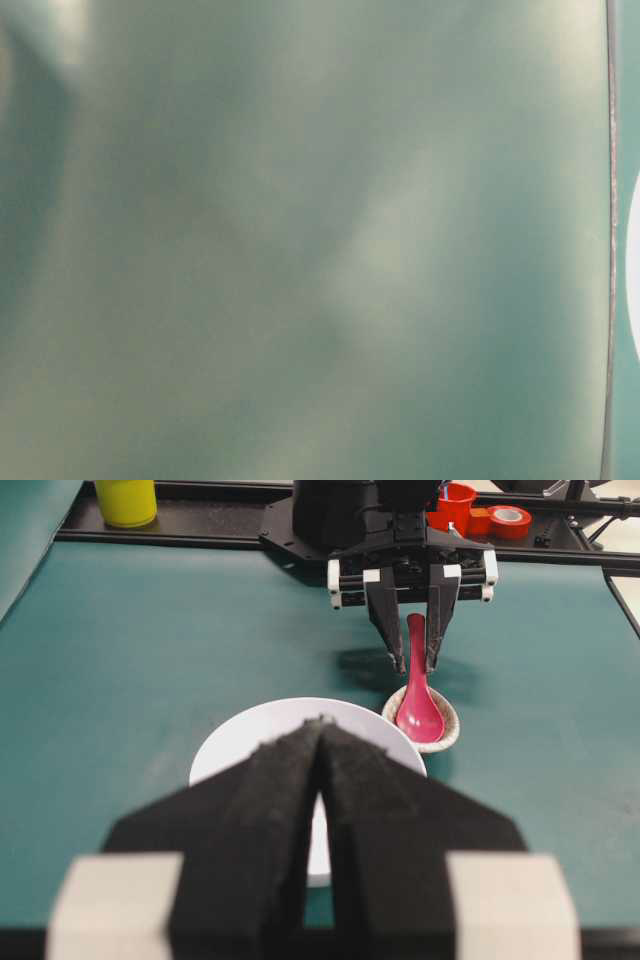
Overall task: Scoop the yellow hexagonal prism block from the bowl with a spoon using the right arm.
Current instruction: 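Lift the pink spoon off the spoon rest with the right gripper, then carry the spoon over the white bowl and lower its bowl inside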
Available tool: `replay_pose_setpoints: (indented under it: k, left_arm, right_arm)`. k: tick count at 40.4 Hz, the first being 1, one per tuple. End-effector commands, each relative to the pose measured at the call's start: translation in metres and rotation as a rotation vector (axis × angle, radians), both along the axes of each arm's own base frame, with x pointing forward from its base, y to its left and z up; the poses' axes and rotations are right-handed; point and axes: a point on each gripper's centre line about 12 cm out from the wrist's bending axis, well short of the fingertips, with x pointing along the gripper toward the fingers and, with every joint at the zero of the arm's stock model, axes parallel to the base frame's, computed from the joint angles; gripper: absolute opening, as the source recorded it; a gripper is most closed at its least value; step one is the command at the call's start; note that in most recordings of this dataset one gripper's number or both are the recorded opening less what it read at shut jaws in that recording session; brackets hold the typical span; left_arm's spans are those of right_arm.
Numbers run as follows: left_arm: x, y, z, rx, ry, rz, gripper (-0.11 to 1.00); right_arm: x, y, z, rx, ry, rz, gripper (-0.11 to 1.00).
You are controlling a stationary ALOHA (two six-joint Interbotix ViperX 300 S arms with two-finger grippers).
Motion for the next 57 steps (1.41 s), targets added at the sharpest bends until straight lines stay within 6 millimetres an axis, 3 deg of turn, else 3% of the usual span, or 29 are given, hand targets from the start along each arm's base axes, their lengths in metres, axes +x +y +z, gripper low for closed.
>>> replay_pose_setpoints:
  k: [1,9,17,29,46,57]
  left_arm:
    - [0.003,0.001,0.011,0.002,-0.026,0.003,-0.01]
    - [0.002,0.001,0.011,0.003,-0.028,0.003,-0.01]
    - [0.002,0.001,0.012,0.003,-0.031,0.003,-0.01]
    - [0.002,0.001,0.012,0.001,-0.031,0.003,-0.01]
    - [0.002,0.001,0.012,0.004,-0.035,0.002,-0.01]
    - [0.002,0.001,0.010,0.016,-0.025,0.001,-0.01]
  right_arm:
    - [0.001,0.001,0.002,0.000,-0.013,0.004,0.37]
    - [0.007,0.004,0.007,-0.023,-0.035,0.019,0.23]
    - [0.010,0.006,0.024,-0.021,-0.095,0.029,0.23]
    - [0.018,0.001,0.065,0.006,-0.123,0.032,0.23]
    - [0.049,-0.037,0.135,0.127,0.056,-0.037,0.23]
    - [0.071,-0.066,0.164,0.151,0.156,-0.079,0.23]
